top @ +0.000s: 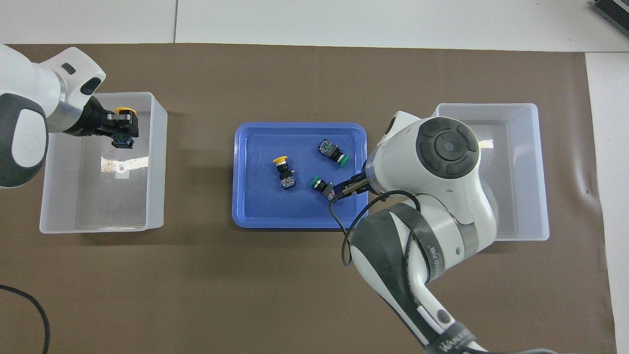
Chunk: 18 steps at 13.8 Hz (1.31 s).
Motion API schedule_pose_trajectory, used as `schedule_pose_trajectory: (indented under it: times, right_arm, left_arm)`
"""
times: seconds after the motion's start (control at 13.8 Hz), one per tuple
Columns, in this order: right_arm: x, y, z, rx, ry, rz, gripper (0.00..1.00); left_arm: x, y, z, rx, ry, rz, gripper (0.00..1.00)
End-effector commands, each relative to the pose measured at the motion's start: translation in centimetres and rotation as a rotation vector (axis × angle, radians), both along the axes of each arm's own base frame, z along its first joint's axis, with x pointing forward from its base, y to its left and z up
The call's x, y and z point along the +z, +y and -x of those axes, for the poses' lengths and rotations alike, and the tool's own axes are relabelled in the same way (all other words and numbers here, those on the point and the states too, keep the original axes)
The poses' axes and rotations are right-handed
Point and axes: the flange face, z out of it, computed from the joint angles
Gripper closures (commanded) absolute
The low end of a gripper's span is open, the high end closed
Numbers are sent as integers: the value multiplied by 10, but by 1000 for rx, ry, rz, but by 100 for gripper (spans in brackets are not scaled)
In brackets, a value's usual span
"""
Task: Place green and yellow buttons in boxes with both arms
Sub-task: 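Release the yellow button in the left box while the right gripper grasps the green button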
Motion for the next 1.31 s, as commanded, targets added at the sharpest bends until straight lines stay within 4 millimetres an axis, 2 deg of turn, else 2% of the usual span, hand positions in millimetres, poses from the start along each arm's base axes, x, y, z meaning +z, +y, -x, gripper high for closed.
schedule_pose_trajectory:
  times: [0.0,0.15,0.36,0.51,0.73,0.8,0.87,1.02,1.09,1.23]
  right_arm:
    - [-30,16,5,21,-25,-19,0]
    - [-59,38,11,52,-61,-30,0]
    - [-76,34,14,140,-62,-16,0]
    - [-96,33,15,180,-73,-11,0]
    - [-125,34,1,185,-131,-22,0]
    - [-127,32,-1,204,-136,-19,0]
    - [-127,32,-1,212,-136,-18,0]
    - [-132,39,6,221,-125,-15,0]
    - [-136,40,8,225,-115,-11,0]
    - [-137,39,9,234,-101,-5,0]
  left_arm:
    - [-11,25,19,-64,0,4,100]
    - [-37,31,38,-44,-46,-4,100]
    - [-72,49,69,-10,-84,-15,100]
    - [-82,56,80,5,-99,-20,100]
    - [-98,63,97,32,-108,-24,100]
    - [-97,63,96,38,-108,-23,88]
    - [-96,63,95,42,-108,-23,57]
    - [-93,63,93,54,-107,-21,38]
    - [-93,61,93,51,-107,-21,19]
    - [-87,56,86,67,-109,-16,15]
